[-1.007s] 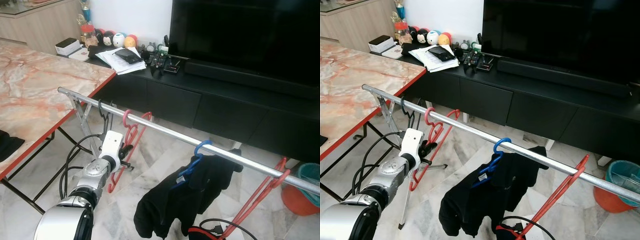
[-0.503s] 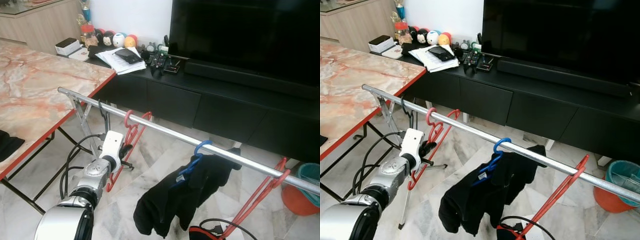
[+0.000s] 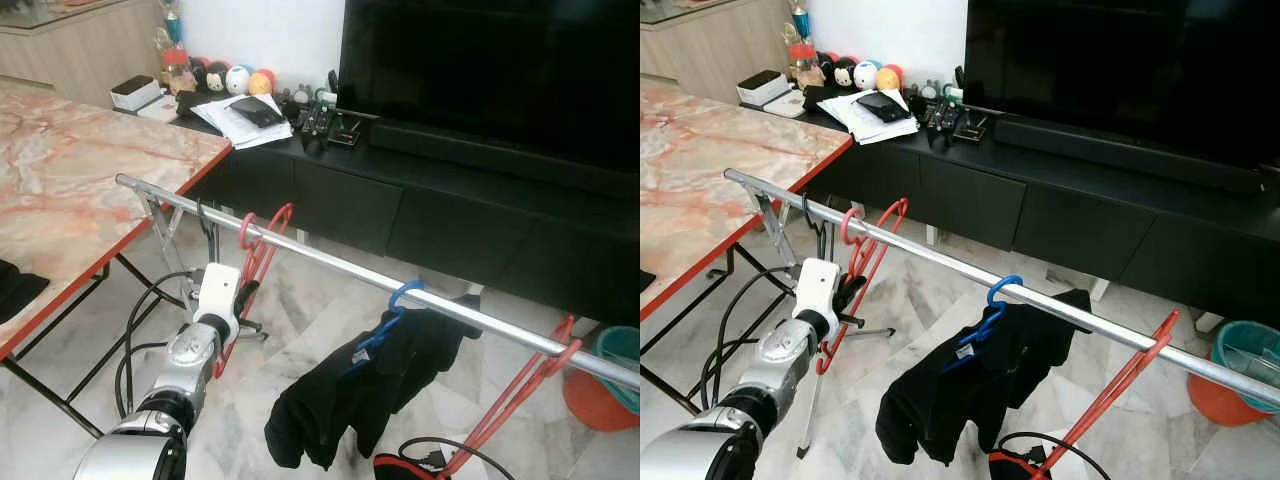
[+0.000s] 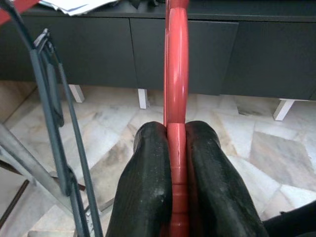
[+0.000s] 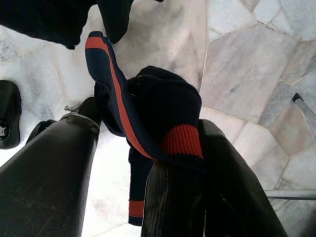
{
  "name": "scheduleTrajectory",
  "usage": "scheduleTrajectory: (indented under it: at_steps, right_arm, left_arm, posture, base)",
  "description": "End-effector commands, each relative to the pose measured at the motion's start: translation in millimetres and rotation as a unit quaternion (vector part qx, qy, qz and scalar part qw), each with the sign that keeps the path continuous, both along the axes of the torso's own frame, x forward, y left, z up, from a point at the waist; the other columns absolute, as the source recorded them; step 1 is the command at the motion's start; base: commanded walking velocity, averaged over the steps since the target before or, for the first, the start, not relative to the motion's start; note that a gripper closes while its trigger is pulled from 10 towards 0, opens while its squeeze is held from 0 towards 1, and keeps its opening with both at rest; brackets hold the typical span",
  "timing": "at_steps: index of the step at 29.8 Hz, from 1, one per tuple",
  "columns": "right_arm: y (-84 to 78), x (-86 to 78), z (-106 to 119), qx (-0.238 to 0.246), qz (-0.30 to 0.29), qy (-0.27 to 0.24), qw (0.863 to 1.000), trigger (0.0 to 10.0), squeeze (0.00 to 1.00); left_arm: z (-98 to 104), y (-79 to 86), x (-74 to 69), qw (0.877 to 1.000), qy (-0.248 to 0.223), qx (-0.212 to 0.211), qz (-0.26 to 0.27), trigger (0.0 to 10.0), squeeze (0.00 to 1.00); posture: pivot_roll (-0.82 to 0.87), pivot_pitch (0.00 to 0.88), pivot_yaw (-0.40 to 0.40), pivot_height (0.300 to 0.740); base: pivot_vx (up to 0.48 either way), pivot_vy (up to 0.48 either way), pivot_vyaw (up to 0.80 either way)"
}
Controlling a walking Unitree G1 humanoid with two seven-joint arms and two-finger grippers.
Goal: Hang hanger
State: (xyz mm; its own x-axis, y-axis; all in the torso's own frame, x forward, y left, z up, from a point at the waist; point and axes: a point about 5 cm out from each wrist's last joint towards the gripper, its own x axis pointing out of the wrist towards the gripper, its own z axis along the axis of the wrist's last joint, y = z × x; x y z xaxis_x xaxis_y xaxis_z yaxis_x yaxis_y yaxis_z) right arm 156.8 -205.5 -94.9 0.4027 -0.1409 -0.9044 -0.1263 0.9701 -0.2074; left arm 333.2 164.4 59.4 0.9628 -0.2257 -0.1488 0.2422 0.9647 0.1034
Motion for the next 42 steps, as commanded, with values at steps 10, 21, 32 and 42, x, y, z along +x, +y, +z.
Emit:
scheduleTrajectory:
  at_steps: [10,21,32,42]
  right_arm:
    - [-0.7,2.4,1.1,-0.002,0.002,-0.006,1.000,10.0,0.00]
    - [-0.2,2.7,1.2,-0.001,0.000,-0.007,1.000,10.0,0.00]
    - [-0.1,2.8,1.2,-0.001,-0.001,-0.007,1.000,10.0,0.00]
    - [0.2,3.1,1.2,-0.001,-0.001,-0.008,1.000,10.0,0.00]
  left_arm:
    - [-28.2,8.4,-31.4,0.999,0.021,-0.008,0.024,10.0,0.00]
    - [-28.6,11.9,-31.5,0.999,0.026,-0.007,0.030,10.0,0.00]
    - [-32.5,7.8,-36.1,0.999,0.031,-0.013,0.027,10.0,0.00]
    - [-31.9,5.9,-36.2,0.999,0.030,-0.016,0.026,10.0,0.00]
  posture:
    - [0.03,0.000,-0.050,0.740]
    - [0.03,0.000,-0.045,0.740]
    - [0.03,0.000,-0.038,0.740]
    - [0.03,0.000,-0.037,0.740]
  base:
    - [0.000,0.000,0.00]
    - [-0.157,0.000,0.00]
    - [-0.295,0.000,0.00]
    - [-0.295,0.000,0.00]
